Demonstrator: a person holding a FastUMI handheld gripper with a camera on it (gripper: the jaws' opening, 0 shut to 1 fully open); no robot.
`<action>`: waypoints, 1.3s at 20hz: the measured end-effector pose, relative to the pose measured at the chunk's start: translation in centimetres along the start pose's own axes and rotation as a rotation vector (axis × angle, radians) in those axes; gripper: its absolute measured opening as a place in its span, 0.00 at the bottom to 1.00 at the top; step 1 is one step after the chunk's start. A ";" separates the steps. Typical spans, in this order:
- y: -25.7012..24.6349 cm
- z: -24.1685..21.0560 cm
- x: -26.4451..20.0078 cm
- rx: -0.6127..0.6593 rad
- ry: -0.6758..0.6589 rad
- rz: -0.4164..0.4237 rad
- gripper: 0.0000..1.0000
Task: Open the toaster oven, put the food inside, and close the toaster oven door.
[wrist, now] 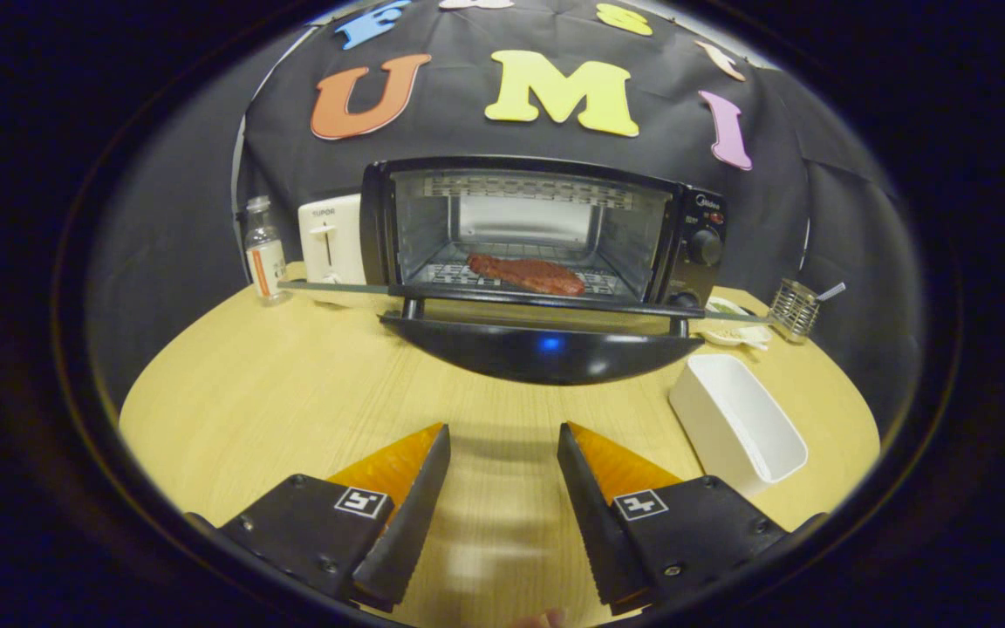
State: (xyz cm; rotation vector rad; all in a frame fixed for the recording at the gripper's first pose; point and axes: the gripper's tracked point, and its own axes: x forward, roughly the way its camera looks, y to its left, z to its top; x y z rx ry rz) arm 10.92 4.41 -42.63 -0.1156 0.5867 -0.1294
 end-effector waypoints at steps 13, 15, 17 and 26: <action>-2.5 7.1 -0.2 0.013 -0.119 -0.010 0.80; -2.8 8.2 0.1 0.021 -0.128 -0.011 0.80; -3.1 10.2 0.3 0.022 -0.152 -0.013 0.80; -4.7 20.5 -2.4 0.072 -0.304 -0.023 0.81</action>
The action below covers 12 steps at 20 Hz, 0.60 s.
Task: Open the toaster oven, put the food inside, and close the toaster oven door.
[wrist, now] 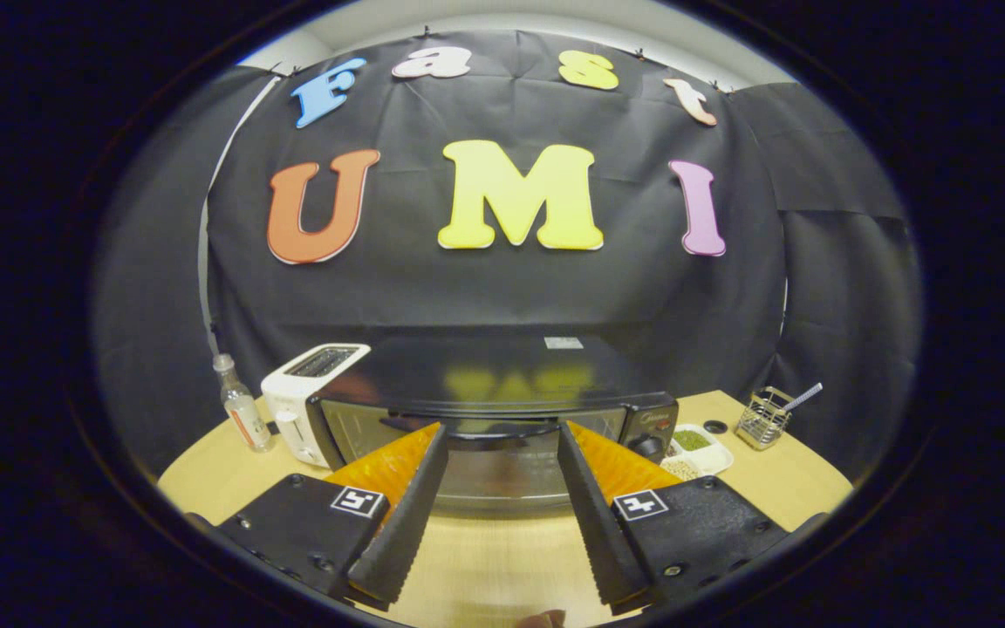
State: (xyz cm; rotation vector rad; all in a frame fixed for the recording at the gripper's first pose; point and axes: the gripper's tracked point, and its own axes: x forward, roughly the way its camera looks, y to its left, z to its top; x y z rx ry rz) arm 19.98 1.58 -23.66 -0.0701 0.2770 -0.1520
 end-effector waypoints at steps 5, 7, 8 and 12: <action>0.0 4.5 -6.9 0.001 -0.077 0.027 0.81; 0.6 7.3 -11.0 -0.010 -0.150 0.063 0.81; 0.8 8.8 -13.3 -0.024 -0.191 0.078 0.81; -0.2 11.5 -20.7 -0.068 -0.287 0.069 0.81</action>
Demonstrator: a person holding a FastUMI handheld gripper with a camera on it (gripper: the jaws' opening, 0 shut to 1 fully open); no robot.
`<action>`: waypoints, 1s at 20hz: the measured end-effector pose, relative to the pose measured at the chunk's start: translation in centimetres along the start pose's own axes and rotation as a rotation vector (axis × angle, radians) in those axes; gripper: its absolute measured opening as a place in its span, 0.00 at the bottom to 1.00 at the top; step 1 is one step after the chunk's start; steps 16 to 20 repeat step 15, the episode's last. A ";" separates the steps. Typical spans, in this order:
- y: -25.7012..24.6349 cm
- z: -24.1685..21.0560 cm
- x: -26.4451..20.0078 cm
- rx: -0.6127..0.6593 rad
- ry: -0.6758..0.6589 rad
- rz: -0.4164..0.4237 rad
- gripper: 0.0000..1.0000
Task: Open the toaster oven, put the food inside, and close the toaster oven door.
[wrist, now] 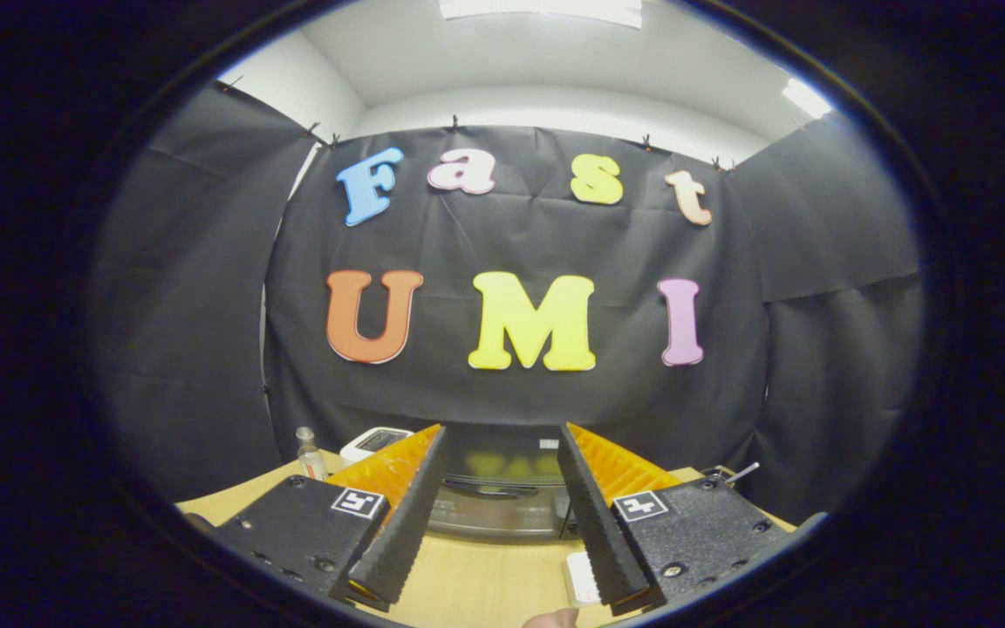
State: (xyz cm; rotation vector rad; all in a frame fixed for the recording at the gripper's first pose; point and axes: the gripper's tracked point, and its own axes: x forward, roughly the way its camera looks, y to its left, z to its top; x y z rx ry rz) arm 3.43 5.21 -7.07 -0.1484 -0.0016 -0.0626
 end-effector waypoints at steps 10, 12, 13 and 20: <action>-1.2 5.2 -11.4 0.069 -0.136 0.048 0.81; -2.4 5.1 -12.4 0.080 -0.144 0.023 0.81; -2.8 5.2 -12.8 0.087 -0.151 0.014 0.81; -3.9 5.1 -13.4 0.102 -0.163 -0.014 0.81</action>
